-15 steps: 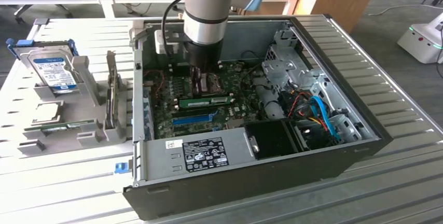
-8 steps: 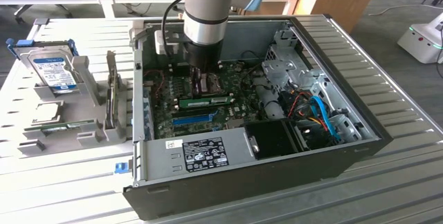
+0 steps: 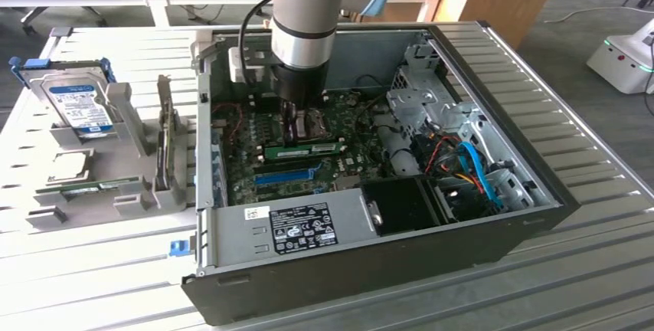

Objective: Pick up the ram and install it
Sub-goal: 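Press down the ram until it locks into place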

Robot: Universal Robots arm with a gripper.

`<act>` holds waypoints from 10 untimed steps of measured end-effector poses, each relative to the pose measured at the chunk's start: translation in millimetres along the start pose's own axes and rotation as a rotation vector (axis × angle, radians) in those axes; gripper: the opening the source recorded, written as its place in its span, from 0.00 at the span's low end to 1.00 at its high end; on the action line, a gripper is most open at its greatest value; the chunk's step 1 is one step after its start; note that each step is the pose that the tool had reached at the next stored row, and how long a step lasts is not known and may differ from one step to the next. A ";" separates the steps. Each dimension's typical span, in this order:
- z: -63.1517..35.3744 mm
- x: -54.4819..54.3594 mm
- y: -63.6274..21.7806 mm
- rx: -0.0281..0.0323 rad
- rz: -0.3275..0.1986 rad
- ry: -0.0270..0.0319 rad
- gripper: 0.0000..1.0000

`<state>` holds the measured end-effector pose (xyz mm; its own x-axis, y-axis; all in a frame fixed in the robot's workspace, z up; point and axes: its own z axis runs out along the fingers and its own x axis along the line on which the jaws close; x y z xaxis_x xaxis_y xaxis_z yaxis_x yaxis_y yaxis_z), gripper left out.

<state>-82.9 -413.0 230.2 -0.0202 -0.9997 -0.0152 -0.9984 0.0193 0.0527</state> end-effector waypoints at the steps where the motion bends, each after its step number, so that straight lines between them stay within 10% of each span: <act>1: 0.1 0.0 0.0 0.0001 0.000 -0.0001 0.11; 10: 3.4 0.1 -0.2 0.0000 0.000 0.0000 0.11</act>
<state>-82.9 -413.1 226.8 -0.0201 -0.9997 -0.0152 -0.9984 0.0193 0.0527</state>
